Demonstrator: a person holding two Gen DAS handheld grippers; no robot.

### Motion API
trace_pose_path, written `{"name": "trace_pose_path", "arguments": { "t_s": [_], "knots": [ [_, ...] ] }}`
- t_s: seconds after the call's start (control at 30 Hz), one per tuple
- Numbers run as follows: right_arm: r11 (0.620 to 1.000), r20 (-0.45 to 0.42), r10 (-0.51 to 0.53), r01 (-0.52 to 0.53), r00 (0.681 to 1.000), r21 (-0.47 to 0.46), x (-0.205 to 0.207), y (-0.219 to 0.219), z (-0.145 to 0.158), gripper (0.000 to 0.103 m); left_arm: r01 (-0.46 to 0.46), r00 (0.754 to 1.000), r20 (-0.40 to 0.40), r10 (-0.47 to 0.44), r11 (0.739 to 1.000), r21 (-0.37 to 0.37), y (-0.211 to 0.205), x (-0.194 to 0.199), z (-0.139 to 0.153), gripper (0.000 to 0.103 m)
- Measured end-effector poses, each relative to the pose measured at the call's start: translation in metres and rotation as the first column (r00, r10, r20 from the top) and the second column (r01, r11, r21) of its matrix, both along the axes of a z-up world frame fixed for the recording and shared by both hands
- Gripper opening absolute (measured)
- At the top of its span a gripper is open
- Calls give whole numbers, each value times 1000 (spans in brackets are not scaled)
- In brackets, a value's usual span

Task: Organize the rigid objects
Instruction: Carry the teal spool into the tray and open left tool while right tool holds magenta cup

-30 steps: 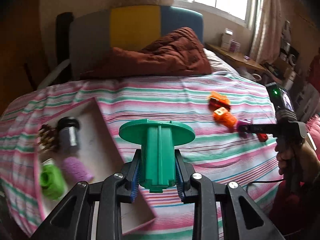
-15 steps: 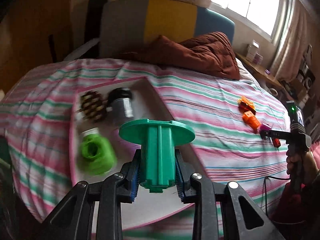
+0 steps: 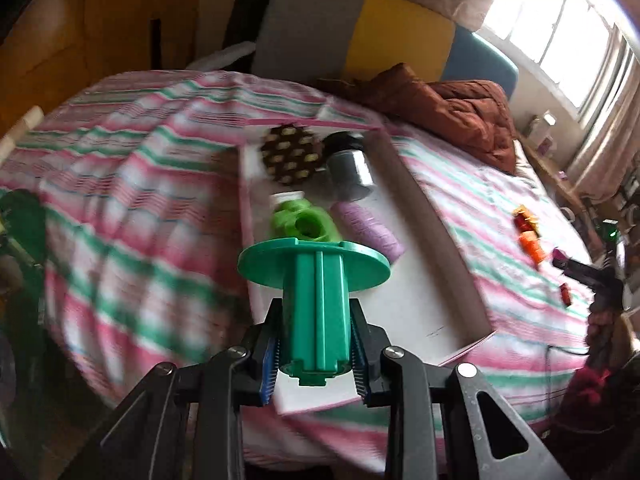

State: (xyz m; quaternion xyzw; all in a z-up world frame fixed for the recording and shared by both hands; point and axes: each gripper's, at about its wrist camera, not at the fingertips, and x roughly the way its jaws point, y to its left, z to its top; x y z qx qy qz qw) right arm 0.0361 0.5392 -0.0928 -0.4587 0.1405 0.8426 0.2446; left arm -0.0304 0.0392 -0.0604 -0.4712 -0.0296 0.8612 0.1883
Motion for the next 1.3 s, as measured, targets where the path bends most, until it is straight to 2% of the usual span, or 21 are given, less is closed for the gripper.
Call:
{"name": "trace_pose_path", "arguments": {
  "t_s": [0.17,0.3,0.47,0.57,0.7,0.97,1.13,1.3],
  "knots": [
    [1000,-6,1,-1,1000,4,1,-3,1,49,55,998,12,-56,995,81,42,-22,8,29],
    [1000,-11,2,-2,1000,2,2,-2,2,49,61,998,17,-64,992,115,73,-44,9,29],
    [1000,-9,10,-10,1000,3,-1,-3,3,49,41,998,38,-46,992,116,98,-71,-1,29],
    [1000,-6,10,-10,1000,-3,-2,-3,2,49,31,995,97,-38,996,81,108,-85,-19,32],
    [1000,-3,2,-2,1000,-5,-2,-1,1,49,7,993,116,-16,997,79,104,-86,-25,34],
    [1000,-5,-9,9,1000,10,0,0,4,49,12,998,59,-17,996,90,79,-58,-9,35],
    [1000,-2,-5,5,1000,12,0,0,3,49,13,1000,5,-14,999,53,64,-37,5,35],
    [1000,-6,-9,9,1000,-1,1,2,1,49,-7,1000,-5,7,1000,-27,50,-17,8,35]
  ]
}}
